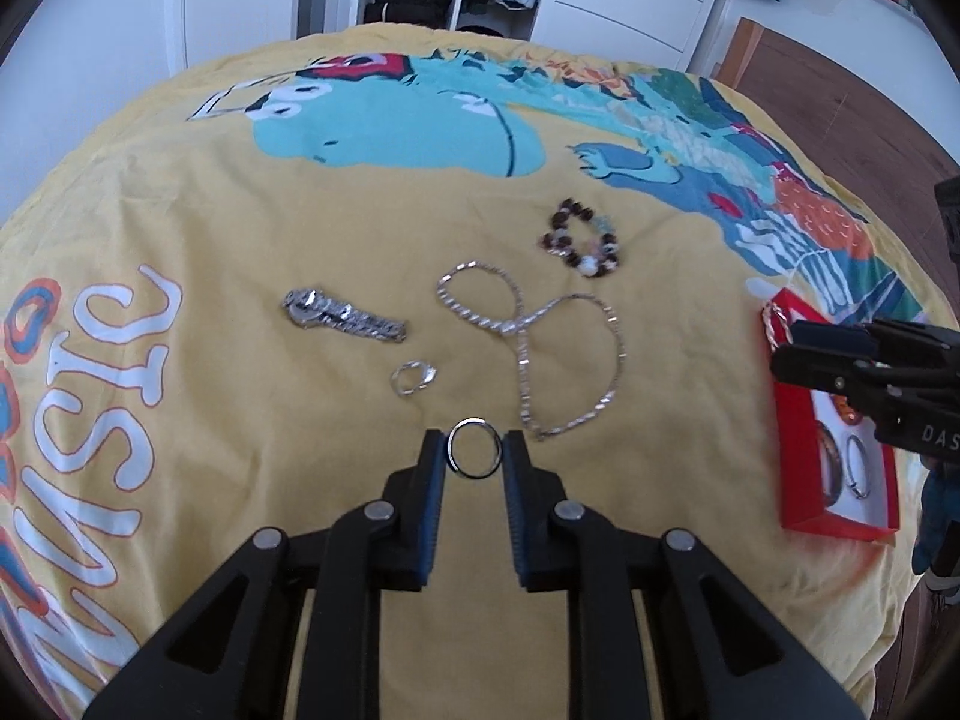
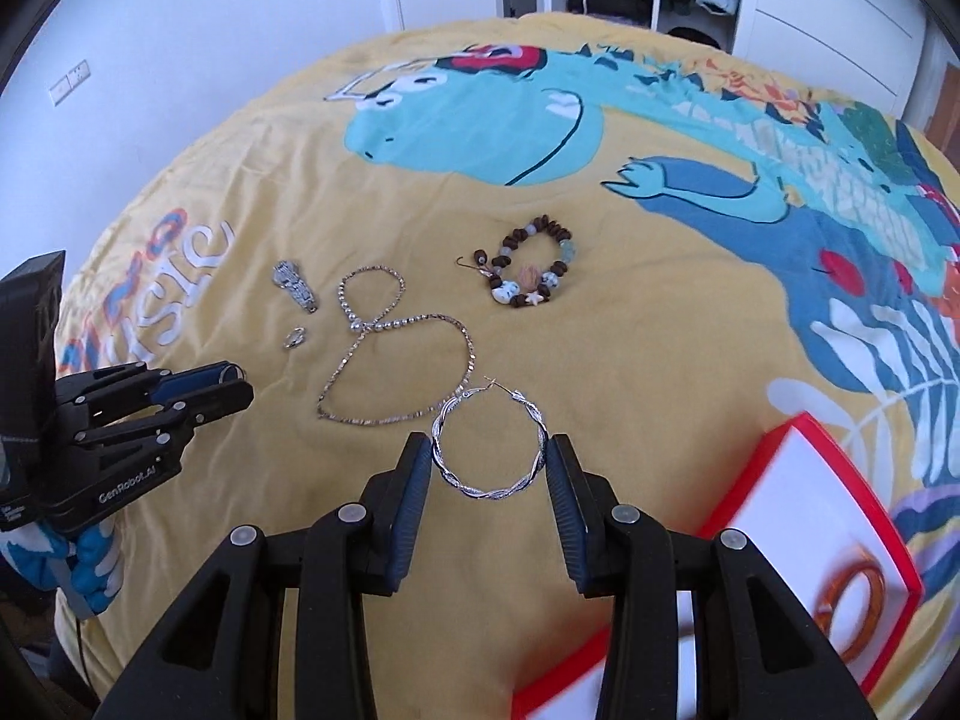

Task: Organize jewelry
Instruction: 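Close left tool on the plain silver ring while right tool grasps the twisted hoop earring, then carry the silver ring with left tool while right tool carries the hoop earring over the box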

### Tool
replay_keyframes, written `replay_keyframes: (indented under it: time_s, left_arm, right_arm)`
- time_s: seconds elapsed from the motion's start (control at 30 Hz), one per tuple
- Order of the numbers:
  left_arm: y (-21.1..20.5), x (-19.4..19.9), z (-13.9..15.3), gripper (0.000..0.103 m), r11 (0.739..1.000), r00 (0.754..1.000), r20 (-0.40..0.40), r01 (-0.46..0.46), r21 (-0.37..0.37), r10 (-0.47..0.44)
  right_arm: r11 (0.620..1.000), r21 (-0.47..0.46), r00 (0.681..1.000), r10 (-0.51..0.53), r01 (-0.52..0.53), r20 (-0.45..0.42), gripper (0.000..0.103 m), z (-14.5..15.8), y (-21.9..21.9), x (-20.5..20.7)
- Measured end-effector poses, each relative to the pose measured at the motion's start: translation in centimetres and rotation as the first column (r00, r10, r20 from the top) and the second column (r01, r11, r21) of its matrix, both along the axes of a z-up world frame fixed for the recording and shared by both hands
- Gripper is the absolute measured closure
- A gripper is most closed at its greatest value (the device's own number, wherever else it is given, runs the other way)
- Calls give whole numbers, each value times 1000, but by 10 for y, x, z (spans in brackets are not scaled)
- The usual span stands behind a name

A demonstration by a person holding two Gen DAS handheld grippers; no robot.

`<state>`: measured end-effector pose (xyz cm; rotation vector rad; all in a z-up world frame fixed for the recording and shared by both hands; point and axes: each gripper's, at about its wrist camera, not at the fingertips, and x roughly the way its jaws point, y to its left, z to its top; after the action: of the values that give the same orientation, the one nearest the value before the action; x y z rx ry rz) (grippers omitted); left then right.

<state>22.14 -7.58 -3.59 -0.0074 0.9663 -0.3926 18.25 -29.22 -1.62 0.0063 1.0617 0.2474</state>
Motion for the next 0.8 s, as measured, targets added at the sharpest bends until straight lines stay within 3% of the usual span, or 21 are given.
replay_keyframes:
  time_s: [0.2,0.43,0.8]
  left_arm:
    - [-43,-20,26,86,997,997,18,79,-25,-78]
    - [-119,-50,40,86,976,977,18,212,-53,-211]
    - [-237,-88,9,86,921,919,-61,388,-26,-389]
  right_arm:
    - [996,-11,996,-90,90,-2,64,12,-52,-38]
    - [978,-42,977,-208,206,-53,64,-8,-120,-82]
    - [973,-34,966,-231,229,-115,64,-52,-165,-104]
